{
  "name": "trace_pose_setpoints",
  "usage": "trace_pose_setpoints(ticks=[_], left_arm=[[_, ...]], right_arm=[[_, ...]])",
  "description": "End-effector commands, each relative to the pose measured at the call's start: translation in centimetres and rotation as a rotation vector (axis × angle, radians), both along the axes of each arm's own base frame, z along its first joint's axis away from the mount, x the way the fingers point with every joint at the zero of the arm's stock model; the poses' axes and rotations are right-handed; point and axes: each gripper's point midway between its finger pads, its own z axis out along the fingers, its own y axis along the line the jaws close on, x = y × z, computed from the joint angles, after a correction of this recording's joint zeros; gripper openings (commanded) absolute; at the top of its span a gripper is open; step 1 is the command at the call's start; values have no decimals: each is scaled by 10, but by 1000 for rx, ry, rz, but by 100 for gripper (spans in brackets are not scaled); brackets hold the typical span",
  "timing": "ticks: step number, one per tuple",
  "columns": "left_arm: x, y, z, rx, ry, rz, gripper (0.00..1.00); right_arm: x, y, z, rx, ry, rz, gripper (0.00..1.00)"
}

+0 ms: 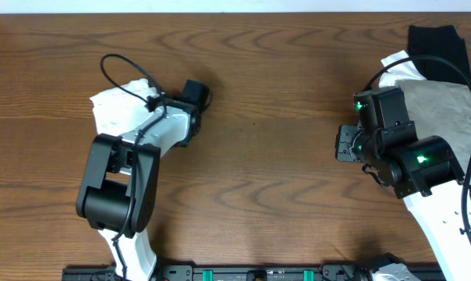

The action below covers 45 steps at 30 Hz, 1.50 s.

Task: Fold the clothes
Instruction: 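Carry the white bundle leftward with the left gripper and lower it, then release the bundle at upper left and raise the left gripper away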

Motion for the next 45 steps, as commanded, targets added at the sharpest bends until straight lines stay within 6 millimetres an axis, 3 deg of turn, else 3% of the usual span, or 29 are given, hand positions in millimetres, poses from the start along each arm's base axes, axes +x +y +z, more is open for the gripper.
trace_pose_setpoints(ticks=[1, 10, 23, 28, 33, 37, 39, 42, 43, 45], left_arm=[[-9, 12, -6, -3, 25, 57, 6], [-22, 18, 0, -4, 36, 165, 6], [-24, 16, 6, -7, 39, 153, 6], [-13, -1, 34, -7, -4, 17, 16], [-5, -36, 76, -23, -101, -156, 27], [-12, -69, 104, -30, -148, -302, 50], [-17, -85, 117, -26, -162, -390, 72], [-25, -102, 133, -29, -189, -470, 98], [-27, -103, 136, -30, -190, -475, 98], [-35, -101, 140, -40, -179, -481, 98]], right_arm=[[-1, -3, 2, -4, -6, -6, 7], [0, -3, 2, -4, -8, -5, 7], [-1, -4, 2, -10, -7, -8, 7], [2, -7, 3, -24, -21, -19, 9], [5, -10, 5, -36, -35, -28, 13], [6, -10, 6, -40, -44, -31, 31], [10, -9, 8, -34, -59, -31, 46], [15, -3, 12, -3, -82, -17, 92], [16, -1, 12, 4, -86, -14, 98], [19, 1, 15, 14, -102, -11, 99]])
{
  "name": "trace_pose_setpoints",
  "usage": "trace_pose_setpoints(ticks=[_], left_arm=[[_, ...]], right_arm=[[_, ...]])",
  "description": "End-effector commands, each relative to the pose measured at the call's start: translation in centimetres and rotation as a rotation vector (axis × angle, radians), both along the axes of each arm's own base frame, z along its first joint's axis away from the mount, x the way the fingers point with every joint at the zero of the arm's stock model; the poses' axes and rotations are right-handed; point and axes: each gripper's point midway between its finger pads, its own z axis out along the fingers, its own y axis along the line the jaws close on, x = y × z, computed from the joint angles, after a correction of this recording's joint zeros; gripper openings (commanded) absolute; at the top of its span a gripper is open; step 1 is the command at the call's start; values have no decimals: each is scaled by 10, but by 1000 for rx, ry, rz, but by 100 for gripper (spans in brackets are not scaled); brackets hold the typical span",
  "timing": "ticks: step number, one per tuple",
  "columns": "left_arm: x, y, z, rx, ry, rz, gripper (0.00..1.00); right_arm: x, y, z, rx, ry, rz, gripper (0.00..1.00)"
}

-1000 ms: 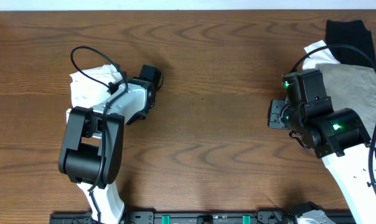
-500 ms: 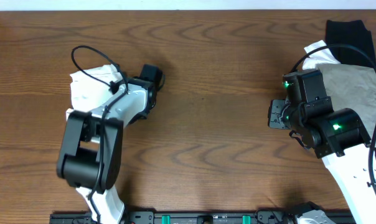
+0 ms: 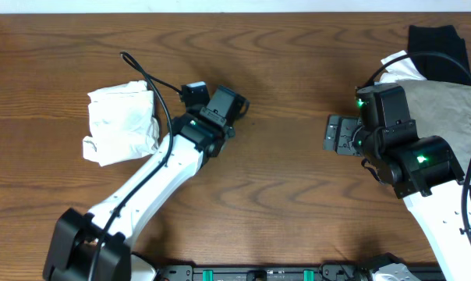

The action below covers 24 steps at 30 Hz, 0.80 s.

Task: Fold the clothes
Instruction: 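Release the bundle at upper left and raise the left gripper away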

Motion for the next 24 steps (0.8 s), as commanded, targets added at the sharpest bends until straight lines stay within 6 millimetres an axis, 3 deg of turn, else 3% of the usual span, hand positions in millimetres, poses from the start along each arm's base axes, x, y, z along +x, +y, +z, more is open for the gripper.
trace_pose_setpoints(ticks=[1, 8, 11, 14, 18, 24], left_arm=[[-8, 4, 15, 2, 4, -38, 98], [-32, 18, 36, -56, 34, -35, 98], [-47, 22, 56, -88, 8, -48, 98], [-58, 22, 87, -122, -80, -97, 98], [-76, 20, 130, -164, -222, -186, 98], [-112, 27, 172, -228, -402, -247, 98]], right_arm=[[5, 1, 6, 11, -34, 7, 99], [30, 18, 29, 34, -172, 116, 99], [28, 20, 33, 37, -185, 133, 91], [21, 17, 44, 45, -214, 132, 86], [3, 7, 76, 51, -323, 111, 83], [-44, -27, 111, 7, -446, 31, 83]])
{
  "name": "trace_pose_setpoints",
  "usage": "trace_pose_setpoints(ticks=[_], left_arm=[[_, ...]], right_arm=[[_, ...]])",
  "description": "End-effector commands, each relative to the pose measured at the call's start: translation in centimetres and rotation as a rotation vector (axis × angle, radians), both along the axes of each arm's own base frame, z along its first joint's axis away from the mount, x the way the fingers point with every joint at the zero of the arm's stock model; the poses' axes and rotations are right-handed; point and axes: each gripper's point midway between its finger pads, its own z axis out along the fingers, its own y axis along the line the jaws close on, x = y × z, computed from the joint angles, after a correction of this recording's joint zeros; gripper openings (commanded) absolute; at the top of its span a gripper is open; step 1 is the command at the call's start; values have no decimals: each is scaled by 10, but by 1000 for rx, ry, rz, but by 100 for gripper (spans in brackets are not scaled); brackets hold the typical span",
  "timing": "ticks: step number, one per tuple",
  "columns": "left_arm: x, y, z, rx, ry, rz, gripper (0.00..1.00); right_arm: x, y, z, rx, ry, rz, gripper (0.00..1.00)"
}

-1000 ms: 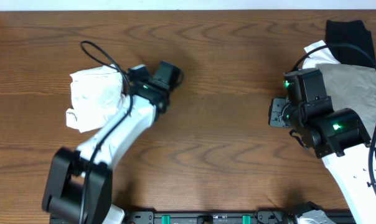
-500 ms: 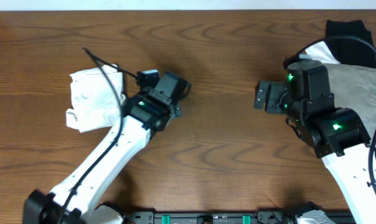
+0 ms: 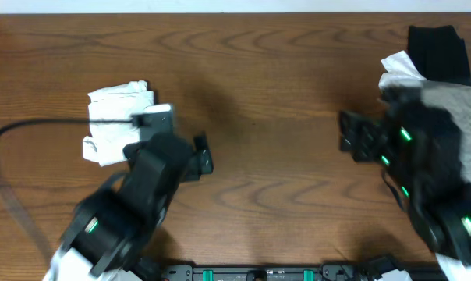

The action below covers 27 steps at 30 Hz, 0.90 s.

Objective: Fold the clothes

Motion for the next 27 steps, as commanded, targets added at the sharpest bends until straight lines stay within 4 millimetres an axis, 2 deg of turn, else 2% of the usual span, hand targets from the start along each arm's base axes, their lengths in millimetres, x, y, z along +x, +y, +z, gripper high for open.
trace_pose_setpoints(ticks=[1, 5, 9, 10, 11, 12, 27], left_arm=[[-17, 10, 13, 4, -84, -15, 98], [-33, 27, 20, -28, -139, 33, 98], [-37, 31, 19, -23, -142, 41, 98], [-37, 31, 18, -20, -140, 41, 98], [-36, 30, 17, -15, -136, 41, 98], [-35, 29, 16, -11, -133, 40, 98], [-30, 29, 12, 26, -124, 61, 98]], right_arm=[[-23, -24, 14, -42, -60, -69, 83], [-55, -38, 21, -52, -98, -84, 83], [-85, -56, 20, -68, -117, -123, 81], [-91, -60, 19, -76, -118, -138, 87], [-96, -63, 17, -81, -115, -143, 99], [-100, -64, 16, -82, -111, -143, 99], [-125, -72, -19, -142, 46, -131, 99]])
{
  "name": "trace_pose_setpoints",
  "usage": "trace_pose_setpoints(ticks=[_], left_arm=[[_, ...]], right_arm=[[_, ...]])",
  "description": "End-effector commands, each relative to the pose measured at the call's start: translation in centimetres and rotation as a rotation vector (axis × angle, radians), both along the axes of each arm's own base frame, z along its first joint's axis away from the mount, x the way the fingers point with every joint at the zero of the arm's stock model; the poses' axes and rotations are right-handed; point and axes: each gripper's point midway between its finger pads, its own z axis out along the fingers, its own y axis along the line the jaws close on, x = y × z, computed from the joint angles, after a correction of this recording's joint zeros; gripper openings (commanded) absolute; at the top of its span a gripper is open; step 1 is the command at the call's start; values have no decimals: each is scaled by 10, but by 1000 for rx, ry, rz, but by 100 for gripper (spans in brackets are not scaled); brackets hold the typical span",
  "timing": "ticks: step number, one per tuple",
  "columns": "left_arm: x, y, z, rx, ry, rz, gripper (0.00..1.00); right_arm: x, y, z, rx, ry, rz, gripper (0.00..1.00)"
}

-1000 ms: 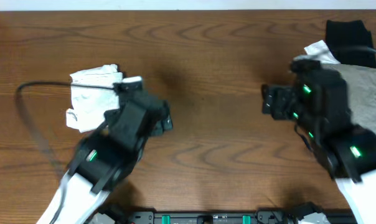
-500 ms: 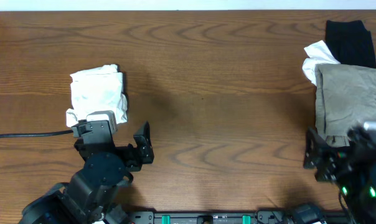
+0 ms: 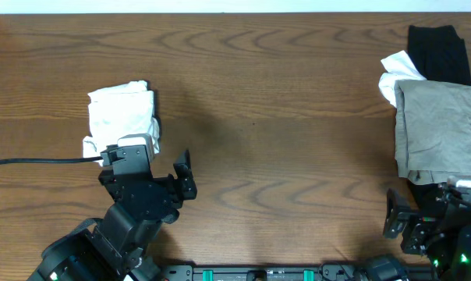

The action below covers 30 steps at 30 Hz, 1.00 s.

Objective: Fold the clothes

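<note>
A white garment (image 3: 120, 117) lies folded into a small bundle at the left of the table. At the right edge lies a pile: a grey-tan garment (image 3: 438, 129) on top, a white one (image 3: 393, 69) poking out beneath, a black one (image 3: 438, 48) behind. My left gripper (image 3: 185, 173) sits low near the front, just right of and below the white bundle, open and holding nothing. My right gripper (image 3: 393, 218) is drawn back to the front right corner below the pile, its fingers apart and nothing in them.
The brown wooden table (image 3: 282, 117) spreads between the bundle and the pile. A black cable (image 3: 40, 161) runs in from the left edge to the left arm. A dark rail (image 3: 251, 273) lines the front edge.
Both arms have pulled back toward the front edge. The right arm no longer covers the pile, so the grey-tan garment shows fully. The garments have not moved.
At first my left gripper was right at the white bundle, its arm lying over it, and my right gripper hovered left of the pile. Then the left arm was off the bundle, reaching right. Both arms were later lower, and now sit at the front edge.
</note>
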Motion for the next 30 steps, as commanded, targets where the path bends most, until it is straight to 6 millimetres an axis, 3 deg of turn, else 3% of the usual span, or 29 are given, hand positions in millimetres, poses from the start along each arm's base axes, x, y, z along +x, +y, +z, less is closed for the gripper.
trace_pose_setpoints(ticks=[1, 8, 18, 30], left_arm=[[1, 5, 0, 7, -11, 34, 98], [1, 5, 0, 6, -11, 34, 98], [1, 5, 0, -4, -10, 40, 98], [1, 5, 0, -4, -10, 39, 98]], right_arm=[[-2, -5, -2, -22, 11, -16, 99], [-3, -5, -2, -21, 8, -17, 99], [-44, -25, 12, 30, -168, -94, 99], [-73, -36, -7, 16, -135, -166, 99]])
